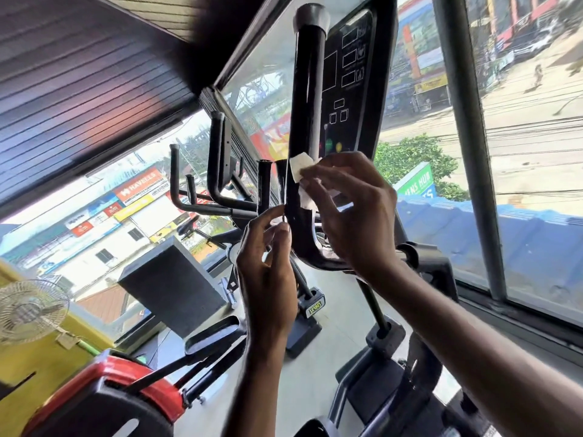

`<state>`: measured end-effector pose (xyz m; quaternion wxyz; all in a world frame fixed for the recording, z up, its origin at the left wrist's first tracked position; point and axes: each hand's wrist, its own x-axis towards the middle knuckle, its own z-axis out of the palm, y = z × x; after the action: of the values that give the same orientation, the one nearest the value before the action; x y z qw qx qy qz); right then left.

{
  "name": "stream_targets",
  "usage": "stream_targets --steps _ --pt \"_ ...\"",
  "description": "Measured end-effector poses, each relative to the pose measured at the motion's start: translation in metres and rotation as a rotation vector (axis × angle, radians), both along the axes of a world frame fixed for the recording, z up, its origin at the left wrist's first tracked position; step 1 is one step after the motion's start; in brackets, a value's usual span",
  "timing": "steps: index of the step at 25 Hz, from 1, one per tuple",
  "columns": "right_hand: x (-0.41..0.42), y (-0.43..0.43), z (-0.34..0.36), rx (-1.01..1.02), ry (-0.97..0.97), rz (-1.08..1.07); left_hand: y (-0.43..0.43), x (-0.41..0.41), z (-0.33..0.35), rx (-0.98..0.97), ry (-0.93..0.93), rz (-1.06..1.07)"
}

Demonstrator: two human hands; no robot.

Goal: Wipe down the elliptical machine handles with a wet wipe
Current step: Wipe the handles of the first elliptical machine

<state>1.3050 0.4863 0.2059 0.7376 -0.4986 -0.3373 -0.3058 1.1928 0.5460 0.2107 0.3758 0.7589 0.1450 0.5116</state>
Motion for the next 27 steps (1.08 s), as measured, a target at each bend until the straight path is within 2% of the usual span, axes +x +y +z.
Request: stream_targets --steps 5,12,18,24,27 --pt "-0.012 -0.008 -0.03 -0.04 -0.047 0.079 0.0 0.002 0.01 0.045 0.029 0.01" --pt "0.031 0.005 0.035 0.126 0.136 0.116 -0.007 0.011 0.019 0.182 0.03 0.011" --pt "0.019 0.004 0.018 0.103 0.123 0.133 -0.005 0.028 0.043 0.294 0.031 0.005" --pt "0.077 0.012 0.101 0.209 0.171 -0.019 0.001 0.048 0.052 0.396 0.021 0.033" --pt "0.096 0.012 0.122 0.212 0.217 -0.029 0.003 0.048 0.051 0.406 0.013 0.04"
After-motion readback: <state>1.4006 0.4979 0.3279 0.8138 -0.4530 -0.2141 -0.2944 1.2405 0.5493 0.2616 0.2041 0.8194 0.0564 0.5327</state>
